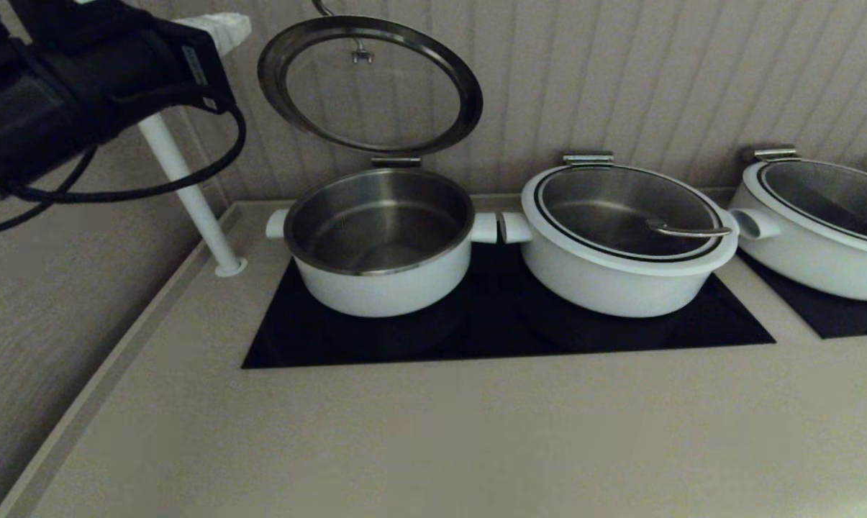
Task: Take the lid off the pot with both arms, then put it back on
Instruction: Close the pot lid
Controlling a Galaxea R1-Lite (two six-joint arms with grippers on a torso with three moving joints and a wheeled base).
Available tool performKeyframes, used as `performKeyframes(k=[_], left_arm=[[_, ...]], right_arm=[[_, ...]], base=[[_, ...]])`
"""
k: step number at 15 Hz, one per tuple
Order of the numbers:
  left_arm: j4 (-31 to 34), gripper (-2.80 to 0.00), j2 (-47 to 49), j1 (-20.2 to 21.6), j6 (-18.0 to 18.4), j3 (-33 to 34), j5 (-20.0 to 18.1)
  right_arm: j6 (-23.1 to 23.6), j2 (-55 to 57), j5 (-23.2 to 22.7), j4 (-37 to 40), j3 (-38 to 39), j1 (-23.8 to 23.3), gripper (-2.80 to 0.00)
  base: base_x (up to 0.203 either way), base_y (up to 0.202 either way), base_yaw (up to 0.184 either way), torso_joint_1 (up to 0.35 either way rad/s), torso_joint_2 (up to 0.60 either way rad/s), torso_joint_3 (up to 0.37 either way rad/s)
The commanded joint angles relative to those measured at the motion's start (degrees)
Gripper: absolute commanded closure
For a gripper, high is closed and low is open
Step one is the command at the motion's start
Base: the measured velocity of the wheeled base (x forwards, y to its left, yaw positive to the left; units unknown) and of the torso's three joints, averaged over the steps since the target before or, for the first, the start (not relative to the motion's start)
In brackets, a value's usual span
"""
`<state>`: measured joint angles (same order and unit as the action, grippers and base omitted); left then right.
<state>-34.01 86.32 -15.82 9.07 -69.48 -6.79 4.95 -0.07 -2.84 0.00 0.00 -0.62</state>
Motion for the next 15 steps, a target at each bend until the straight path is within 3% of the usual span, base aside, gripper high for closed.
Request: performKeyframes(k=[1,9,15], left_arm=[[3.5,0.00,2.0,0.0,0.1,-5.6,-0.6],[17.3,0.00,14.9,-0.6,0.1,-32.8,-0.9],[19.0,0.00,21.9,-0.8,0.2,-37.8,-0.8]], right_arm=[[0.1,0.1,-0.1,0.0,0.0,0.0,0.00],[0.1,0.1,-0.1,0.0,0.0,0.0,0.00],[0.1,0.1,-0.1,0.0,0.0,0.0,0.00]], base=[[0.000,0.000,0.000,0.000,0.00,0.000],[0.000,0.000,0.000,0.000,0.00,0.000],[0.000,0.000,0.000,0.000,0.00,0.000]])
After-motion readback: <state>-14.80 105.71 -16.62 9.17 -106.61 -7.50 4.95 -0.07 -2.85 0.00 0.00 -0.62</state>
